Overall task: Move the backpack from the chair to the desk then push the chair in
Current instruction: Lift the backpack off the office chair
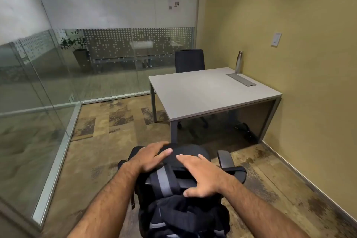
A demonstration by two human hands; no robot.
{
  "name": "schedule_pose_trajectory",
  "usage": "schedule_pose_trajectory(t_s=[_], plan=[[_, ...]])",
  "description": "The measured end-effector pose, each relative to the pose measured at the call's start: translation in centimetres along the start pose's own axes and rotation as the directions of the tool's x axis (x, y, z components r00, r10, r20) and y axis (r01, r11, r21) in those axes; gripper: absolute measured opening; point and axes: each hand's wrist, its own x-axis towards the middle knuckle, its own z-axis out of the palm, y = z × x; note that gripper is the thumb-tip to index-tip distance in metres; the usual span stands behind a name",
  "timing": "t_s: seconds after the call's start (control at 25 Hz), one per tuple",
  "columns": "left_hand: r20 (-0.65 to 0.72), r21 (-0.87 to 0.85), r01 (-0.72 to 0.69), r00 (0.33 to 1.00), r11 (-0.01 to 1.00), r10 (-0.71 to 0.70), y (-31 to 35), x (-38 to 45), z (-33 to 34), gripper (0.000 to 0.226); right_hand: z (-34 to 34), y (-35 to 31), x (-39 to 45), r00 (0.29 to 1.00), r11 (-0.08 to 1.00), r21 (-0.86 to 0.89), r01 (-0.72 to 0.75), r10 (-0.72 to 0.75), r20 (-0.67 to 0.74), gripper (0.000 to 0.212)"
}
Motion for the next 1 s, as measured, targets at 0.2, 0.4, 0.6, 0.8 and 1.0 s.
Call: schedule_pose_trajectory(t_s=[0.2,0.4,0.6,0.8,1.0], plan=[[0.312,-0.043,0.167,0.939,0.985,-0.146,-0.8,0.7,0.0,0.072,0.1,-0.1,0.7,0.996,0.994,-0.102,-0.041,0.049,0.079,0.095],[0.429,0.025,0.166,0.889,0.986,-0.161,-0.6,2.3,0.2,0.054,0.8,0.3,1.2,0.996,0.989,-0.139,-0.051,0.061,0.069,0.097],[0.425,0.034,0.169,0.890,0.985,-0.167,-1.6,3.6,0.5,0.069,1.5,0.7,1.3,0.993,0.992,-0.103,-0.078,0.086,0.079,0.103],[0.359,0.054,0.104,0.926,0.993,-0.116,-2.2,3.5,-0.5,0.072,1.9,0.9,1.2,0.993,0.991,-0.085,-0.101,0.105,0.052,0.102],[0.184,0.401,-0.047,0.982,0.915,-0.030,-3.6,2.5,-2.3,0.094,1.5,0.5,1.1,0.993,0.992,-0.076,-0.104,0.108,0.055,0.101]])
